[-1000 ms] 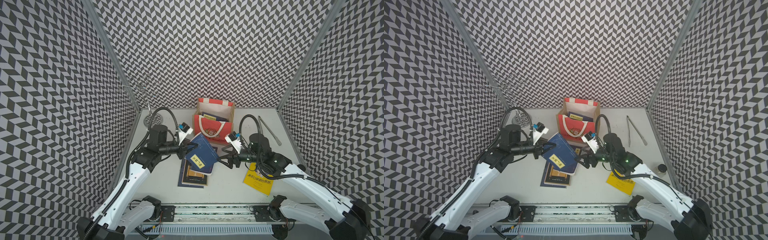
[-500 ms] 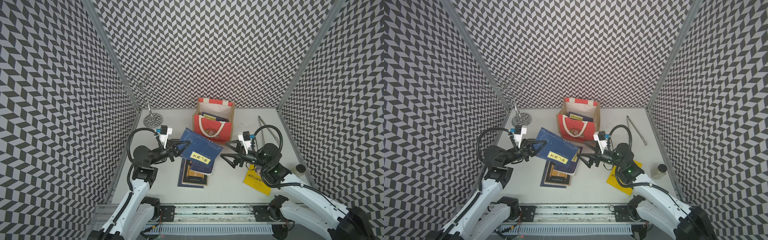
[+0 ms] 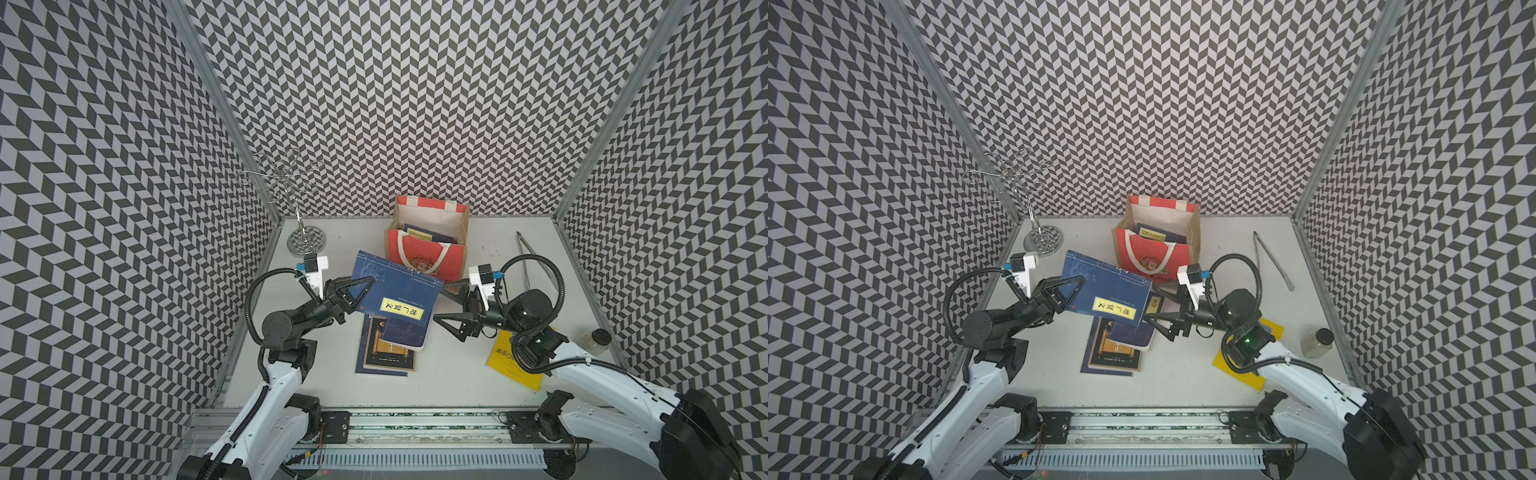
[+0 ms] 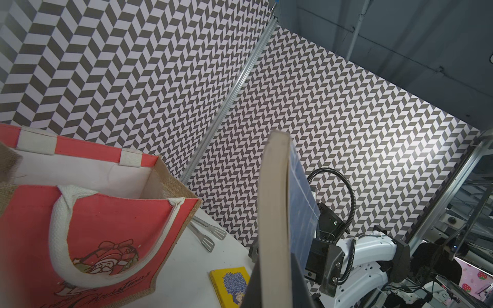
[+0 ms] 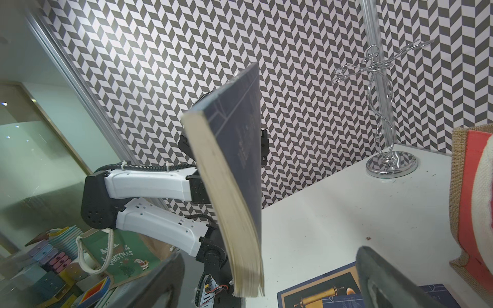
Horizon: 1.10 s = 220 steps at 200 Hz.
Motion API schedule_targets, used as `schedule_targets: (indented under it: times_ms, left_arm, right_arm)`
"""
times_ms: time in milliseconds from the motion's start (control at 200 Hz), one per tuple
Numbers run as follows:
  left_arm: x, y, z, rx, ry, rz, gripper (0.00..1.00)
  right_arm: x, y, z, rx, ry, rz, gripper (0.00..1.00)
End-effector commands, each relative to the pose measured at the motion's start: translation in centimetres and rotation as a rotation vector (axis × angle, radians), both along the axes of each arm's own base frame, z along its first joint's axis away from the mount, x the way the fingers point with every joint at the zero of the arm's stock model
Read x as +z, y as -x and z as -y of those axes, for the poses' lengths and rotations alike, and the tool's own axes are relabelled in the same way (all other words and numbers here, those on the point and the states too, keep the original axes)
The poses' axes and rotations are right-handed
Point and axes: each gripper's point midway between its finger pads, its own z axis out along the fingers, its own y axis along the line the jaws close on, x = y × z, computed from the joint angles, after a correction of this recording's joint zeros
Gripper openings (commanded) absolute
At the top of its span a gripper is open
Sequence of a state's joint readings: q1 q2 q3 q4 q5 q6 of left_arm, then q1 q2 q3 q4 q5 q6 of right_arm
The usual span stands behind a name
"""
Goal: Put the books into the canvas bag
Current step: Pick up the book from the book.
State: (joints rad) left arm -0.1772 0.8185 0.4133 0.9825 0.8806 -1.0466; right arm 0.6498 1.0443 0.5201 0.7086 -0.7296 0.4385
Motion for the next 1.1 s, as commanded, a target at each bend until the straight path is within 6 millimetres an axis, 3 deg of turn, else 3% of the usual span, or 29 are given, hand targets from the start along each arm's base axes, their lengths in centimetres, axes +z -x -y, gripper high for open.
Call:
schedule_targets:
  times_ms: [0, 305, 461, 621, 711, 776, 821, 876, 941, 1097]
  left_arm:
    - [1.6, 0.5, -0.5, 0.016, 0.058, 0.046, 0.00]
    - [1.3, 0.3, -0.7, 0.028, 0.098, 0.039, 0.00]
    - [0.8, 0.0, -0.9, 0.049, 0.107, 0.024, 0.00]
    - [0.4, -0.4, -0.9, 0.058, 0.097, 0.016, 0.00]
    - [0.3, -0.7, -0.8, 0.066, 0.079, 0.014, 0.33]
    - [0.3, -1.0, -0.9, 0.081, 0.066, 0.008, 0.72]
    - [0.3, -1.3, -1.1, 0.098, 0.054, -0.003, 0.88]
    - [0.1, -1.8, -1.3, 0.126, 0.030, -0.014, 0.96]
    - [-0.1, -2.3, -1.5, 0.161, -0.008, -0.025, 0.98]
    - [-1.1, -3.6, -1.8, 0.244, -0.115, -0.057, 1.00]
  right_arm:
    - [1.0, 0.1, -0.3, 0.012, -0.035, 0.032, 1.00]
    - [2.0, -0.4, -2.1, 0.049, -0.086, 0.019, 0.88]
    - [2.6, 0.1, -3.3, 0.086, -0.094, 0.005, 0.64]
    - [2.5, -1.6, -3.8, 0.017, -0.083, -0.071, 0.31]
    - [3.3, -2.8, -3.6, -0.042, -0.093, -0.106, 0.19]
    - [4.1, -3.8, -3.3, -0.075, -0.090, -0.123, 0.14]
    - [5.0, -4.7, -3.0, -0.092, -0.079, -0.130, 0.11]
    - [5.8, -5.9, -2.4, -0.111, -0.059, -0.149, 0.07]
    - [6.6, -8.2, -1.2, -0.157, -0.046, -0.196, 0.00]
    - [7.5, -13.8, 2.5, -0.216, -0.027, -0.321, 0.00]
